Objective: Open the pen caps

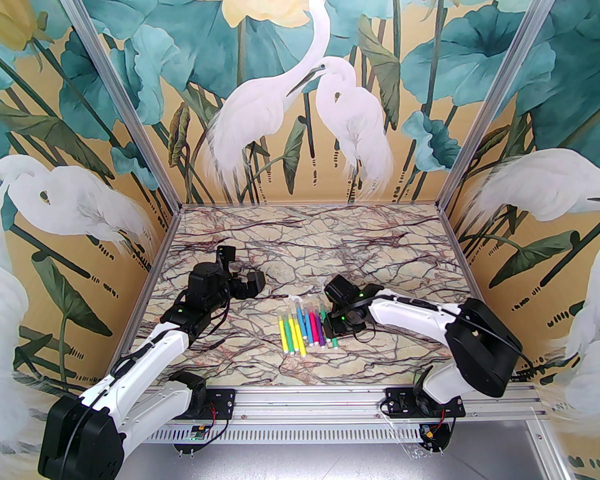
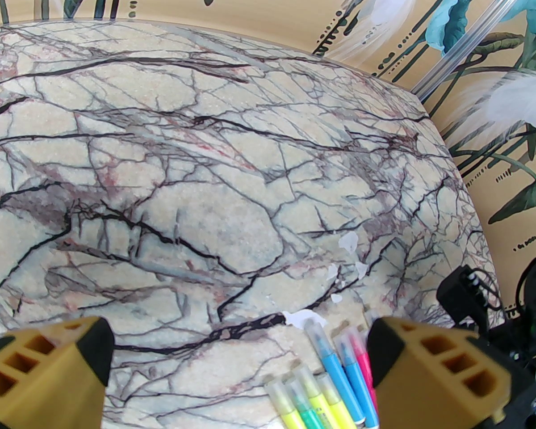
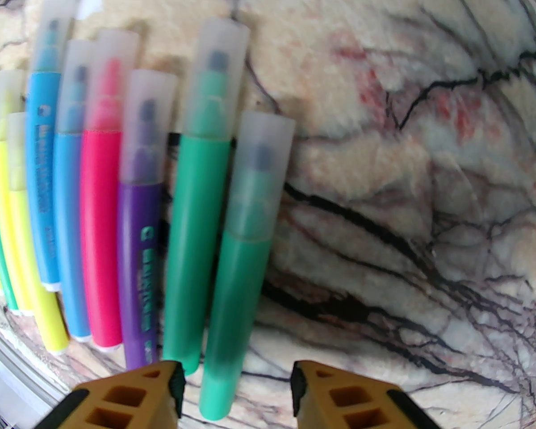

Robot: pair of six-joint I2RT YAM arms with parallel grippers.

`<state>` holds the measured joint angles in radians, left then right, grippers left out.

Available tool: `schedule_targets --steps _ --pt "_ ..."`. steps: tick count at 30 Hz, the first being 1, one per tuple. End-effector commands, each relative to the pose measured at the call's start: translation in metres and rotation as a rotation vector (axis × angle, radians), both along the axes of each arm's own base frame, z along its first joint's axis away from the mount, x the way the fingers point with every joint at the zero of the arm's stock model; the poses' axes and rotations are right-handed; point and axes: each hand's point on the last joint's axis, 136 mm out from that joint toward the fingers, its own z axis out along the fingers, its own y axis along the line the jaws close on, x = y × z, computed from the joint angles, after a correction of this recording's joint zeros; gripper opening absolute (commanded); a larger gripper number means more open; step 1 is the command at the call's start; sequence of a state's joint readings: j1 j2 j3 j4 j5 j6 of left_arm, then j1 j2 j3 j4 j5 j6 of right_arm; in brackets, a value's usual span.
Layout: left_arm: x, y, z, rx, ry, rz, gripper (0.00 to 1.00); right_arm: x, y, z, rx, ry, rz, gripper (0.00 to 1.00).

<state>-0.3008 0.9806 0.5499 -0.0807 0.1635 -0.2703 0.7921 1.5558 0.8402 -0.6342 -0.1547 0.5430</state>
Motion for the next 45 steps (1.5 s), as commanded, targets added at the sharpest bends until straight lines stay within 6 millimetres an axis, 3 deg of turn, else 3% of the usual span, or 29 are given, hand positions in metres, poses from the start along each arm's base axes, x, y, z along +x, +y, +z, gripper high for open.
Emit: schedule_targets --steps 1,14,27,45 --pt "-0.006 -0.001 -0.001 -0.007 0.012 -0.008 0.99 0.0 0.004 -0.004 -0.005 0.011 -0.015 0.46" --pt "-0.007 0.002 -0.003 -0.005 0.016 0.007 0.99 0.006 -0.009 -0.013 -0.142 -0.011 -0.049 0.33" --pt "-0.01 0.009 -0.004 0.002 0.016 0.041 0.99 0.008 -0.01 -0.025 -0.278 -0.035 -0.042 0.25" --pt "-0.011 0.005 -0.003 -0.035 0.036 0.036 1.0 0.006 -0.01 -0.029 -0.286 -0.073 -0.045 0.17"
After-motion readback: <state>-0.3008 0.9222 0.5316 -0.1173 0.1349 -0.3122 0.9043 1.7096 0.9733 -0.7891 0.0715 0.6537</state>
